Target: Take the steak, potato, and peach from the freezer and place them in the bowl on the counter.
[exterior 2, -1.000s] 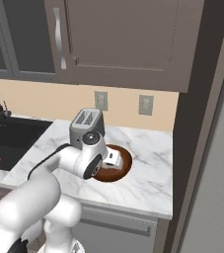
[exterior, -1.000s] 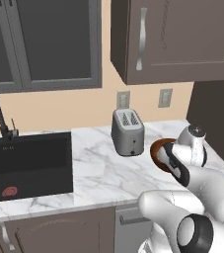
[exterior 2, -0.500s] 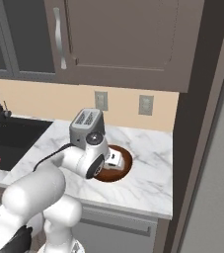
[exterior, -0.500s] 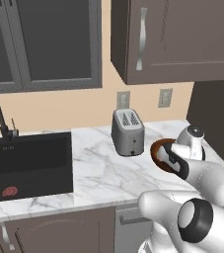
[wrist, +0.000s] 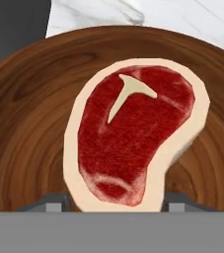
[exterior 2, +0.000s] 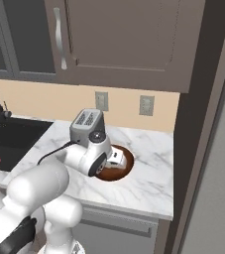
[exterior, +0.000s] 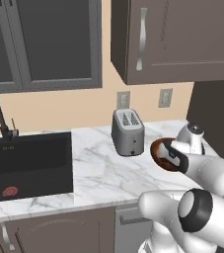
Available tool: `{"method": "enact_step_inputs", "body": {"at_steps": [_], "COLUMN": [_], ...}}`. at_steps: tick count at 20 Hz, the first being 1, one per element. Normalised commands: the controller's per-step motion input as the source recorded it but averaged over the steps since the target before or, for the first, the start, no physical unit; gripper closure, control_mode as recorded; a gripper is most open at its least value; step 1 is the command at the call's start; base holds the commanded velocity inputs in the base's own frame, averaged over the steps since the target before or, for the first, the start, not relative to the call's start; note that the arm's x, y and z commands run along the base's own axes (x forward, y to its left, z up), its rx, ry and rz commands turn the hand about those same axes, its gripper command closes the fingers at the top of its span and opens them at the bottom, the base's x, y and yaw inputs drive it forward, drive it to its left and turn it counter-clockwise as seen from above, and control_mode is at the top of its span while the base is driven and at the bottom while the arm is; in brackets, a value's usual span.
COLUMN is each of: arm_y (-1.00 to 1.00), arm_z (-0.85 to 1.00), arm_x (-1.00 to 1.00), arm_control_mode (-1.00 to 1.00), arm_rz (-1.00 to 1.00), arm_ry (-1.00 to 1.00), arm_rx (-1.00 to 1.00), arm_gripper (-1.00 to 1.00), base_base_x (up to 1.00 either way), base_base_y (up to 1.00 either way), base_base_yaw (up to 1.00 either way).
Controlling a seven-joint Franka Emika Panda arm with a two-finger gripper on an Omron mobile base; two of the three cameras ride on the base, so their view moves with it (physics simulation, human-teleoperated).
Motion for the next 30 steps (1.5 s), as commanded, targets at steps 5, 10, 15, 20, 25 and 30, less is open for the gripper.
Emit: {"method": "enact_step_inputs", "body": {"at_steps": [5, 10, 15, 20, 25, 30], "arm_y": [0.00, 0.00, 0.00, 0.00, 0.00, 0.00], "arm_z": [-0.01, 0.00, 0.01, 0.17, 0.38, 0.45], "arm_x": [0.03, 0.00, -0.17, -0.20, -0.20, -0.18], "arm_control_mode": [-1.00, -1.00, -1.00, -1.00, -1.00, -1.00], "arm_rz": [0.00, 0.00, 0.00, 0.00, 0.00, 0.00], "arm_ry": [0.00, -0.02, -0.03, -0.03, 0.00, 0.00], "arm_rx": [0.00, 0.00, 0.00, 0.00, 0.00, 0.00], "arm_gripper": [-1.00, -1.00, -1.00, -1.00, -1.00, -1.00], "base_base_x": [0.00, 0.00, 0.00, 0.00, 0.00, 0.00], "base_base_y": [0.00, 0.00, 0.00, 0.00, 0.00, 0.00], "base_base_yaw": [0.00, 0.00, 0.00, 0.00, 0.00, 0.00]}}
